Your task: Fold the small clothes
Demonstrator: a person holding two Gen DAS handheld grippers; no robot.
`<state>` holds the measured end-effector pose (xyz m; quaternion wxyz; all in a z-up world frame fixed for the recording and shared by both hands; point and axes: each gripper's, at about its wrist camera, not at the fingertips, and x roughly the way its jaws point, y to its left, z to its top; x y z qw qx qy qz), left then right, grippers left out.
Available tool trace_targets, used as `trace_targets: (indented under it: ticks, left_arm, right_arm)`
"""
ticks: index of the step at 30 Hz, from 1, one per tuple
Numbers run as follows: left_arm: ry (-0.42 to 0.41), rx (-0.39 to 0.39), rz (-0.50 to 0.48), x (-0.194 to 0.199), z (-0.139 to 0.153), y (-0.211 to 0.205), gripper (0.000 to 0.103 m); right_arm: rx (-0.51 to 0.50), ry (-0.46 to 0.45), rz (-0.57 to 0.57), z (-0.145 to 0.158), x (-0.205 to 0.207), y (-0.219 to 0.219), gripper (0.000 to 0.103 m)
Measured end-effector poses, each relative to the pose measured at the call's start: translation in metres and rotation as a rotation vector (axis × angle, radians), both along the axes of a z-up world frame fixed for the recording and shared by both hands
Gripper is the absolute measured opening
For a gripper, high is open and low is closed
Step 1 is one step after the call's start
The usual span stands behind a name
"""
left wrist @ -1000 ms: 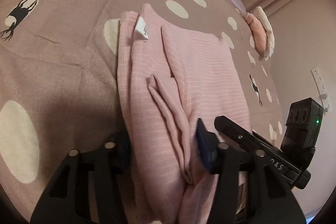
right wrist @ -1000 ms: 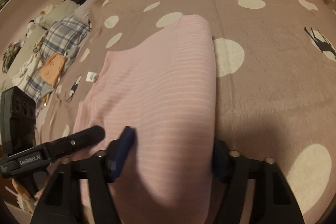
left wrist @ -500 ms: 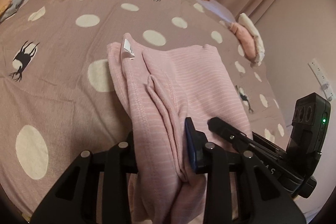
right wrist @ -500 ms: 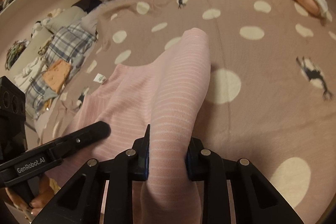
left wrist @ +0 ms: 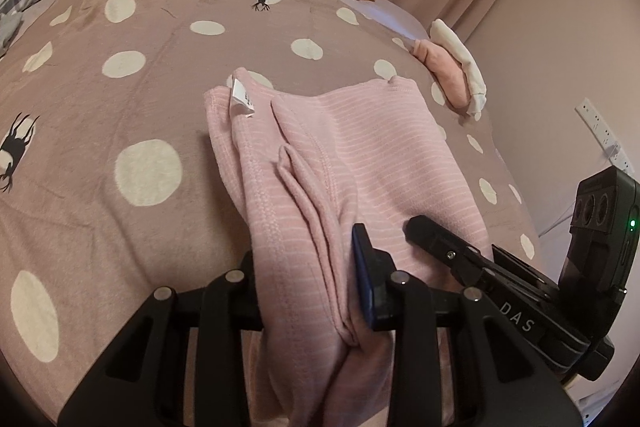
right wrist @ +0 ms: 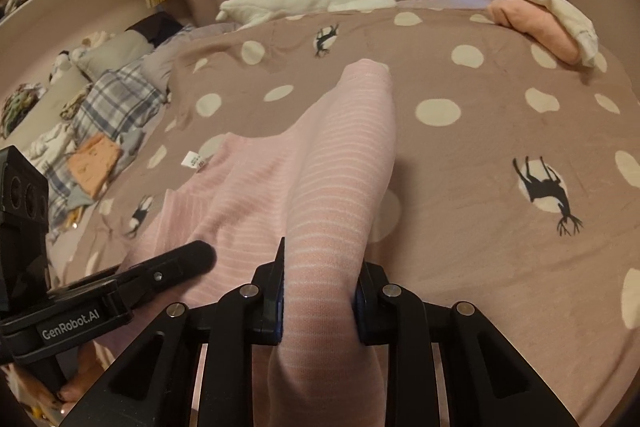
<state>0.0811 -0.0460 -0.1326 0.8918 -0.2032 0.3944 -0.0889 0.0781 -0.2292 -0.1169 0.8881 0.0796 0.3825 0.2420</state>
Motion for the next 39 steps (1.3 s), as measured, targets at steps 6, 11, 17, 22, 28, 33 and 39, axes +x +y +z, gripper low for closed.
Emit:
trace_targets:
  ticks: [6, 11, 17, 22, 28, 33, 39]
  left_arm:
    - [0.033, 0.029, 0.004, 0.013, -0.018, -0.007, 0.033]
    - [0.071, 0.036, 0.003, 0.018, -0.033, -0.01, 0.033]
    - [0.09, 0.053, 0.008, 0.019, -0.042, -0.013, 0.034]
    - [0.112, 0.064, 0.017, 0.018, -0.048, -0.013, 0.036]
    - [0.116, 0.074, 0.021, 0.012, -0.046, -0.011, 0.043]
    - [0.081, 0.076, 0.045, -0.005, -0.028, -0.003, 0.054]
    - [-0.032, 0.138, 0.088, -0.033, 0.01, 0.003, 0.087]
  right_arm:
    - [0.005, 0.041, -0.03, -0.012, 0.012, -0.001, 0.027]
    - [-0.025, 0.064, -0.032, -0.026, 0.014, 0.001, 0.027]
    - [0.006, 0.113, -0.051, -0.039, 0.019, -0.007, 0.027]
    - [-0.005, 0.135, -0.07, -0.043, 0.018, -0.008, 0.027]
    - [-0.018, 0.147, -0.101, -0.042, 0.013, -0.01, 0.036]
    - [-0.042, 0.105, -0.133, -0.03, 0.0, -0.018, 0.047]
    - [0.005, -0.002, -0.165, 0.004, -0.024, -0.034, 0.08]
